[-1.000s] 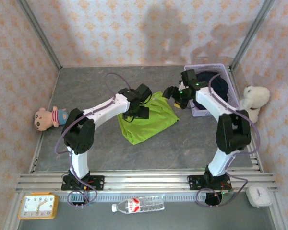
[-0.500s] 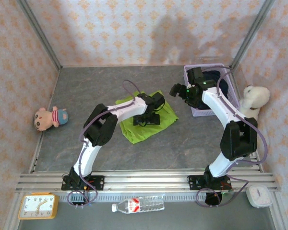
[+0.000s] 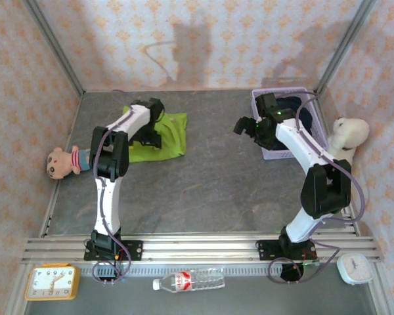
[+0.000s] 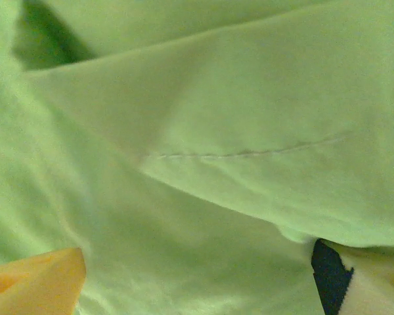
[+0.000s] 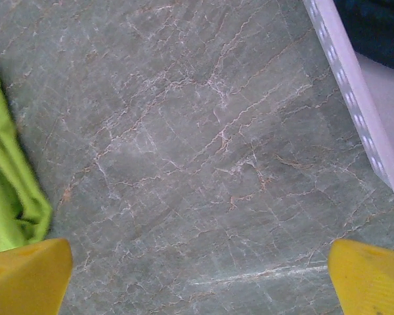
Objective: Fold and stack the mixed laundry pile
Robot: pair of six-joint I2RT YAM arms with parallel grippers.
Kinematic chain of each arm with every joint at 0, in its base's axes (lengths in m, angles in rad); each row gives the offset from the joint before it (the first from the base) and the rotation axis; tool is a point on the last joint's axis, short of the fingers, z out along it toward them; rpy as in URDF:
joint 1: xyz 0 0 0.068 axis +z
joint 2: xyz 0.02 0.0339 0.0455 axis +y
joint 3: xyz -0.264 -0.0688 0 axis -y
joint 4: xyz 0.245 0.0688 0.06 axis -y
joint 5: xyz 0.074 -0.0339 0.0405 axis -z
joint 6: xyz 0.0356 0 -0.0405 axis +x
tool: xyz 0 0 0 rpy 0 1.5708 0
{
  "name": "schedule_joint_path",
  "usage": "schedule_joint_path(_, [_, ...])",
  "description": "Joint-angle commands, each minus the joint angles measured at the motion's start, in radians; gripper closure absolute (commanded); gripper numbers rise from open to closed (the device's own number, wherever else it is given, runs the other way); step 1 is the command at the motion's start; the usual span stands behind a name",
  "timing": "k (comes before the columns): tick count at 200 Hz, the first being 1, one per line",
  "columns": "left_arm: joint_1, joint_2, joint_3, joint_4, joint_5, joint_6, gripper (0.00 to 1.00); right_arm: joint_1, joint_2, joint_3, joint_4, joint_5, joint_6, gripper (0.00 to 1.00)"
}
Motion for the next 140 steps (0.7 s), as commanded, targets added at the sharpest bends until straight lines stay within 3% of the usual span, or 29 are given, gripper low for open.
schedule_joint_path(1, [0.077, 0.047, 0.093, -0.089, -0.116, 0.079, 0.10, -0.006, 0.038, 0.056, -0.043, 0.018, -0.012, 0.00])
schedule_joint_path(35, [0.212, 0.143, 0.249, -0.136, -0.071, 0.087, 0.10, -0.006, 0.067, 0.090, -0.059, 0.021, -0.013, 0.00])
schedule_joint_path(79, [0.325, 0.253, 0.354, -0.164, -0.012, 0.076, 0.10, -0.080, 0.145, 0.192, -0.093, 0.161, 0.003, 0.00])
schedule_joint_path(106, [0.391, 0.262, 0.344, -0.132, 0.065, -0.003, 0.11, -0.188, 0.204, 0.280, -0.077, 0.187, 0.036, 0.01])
schedule_joint_path(140, [0.500, 0.274, 0.294, -0.042, 0.246, -0.176, 0.13, -0.257, 0.344, 0.461, -0.149, 0.252, 0.033, 0.01])
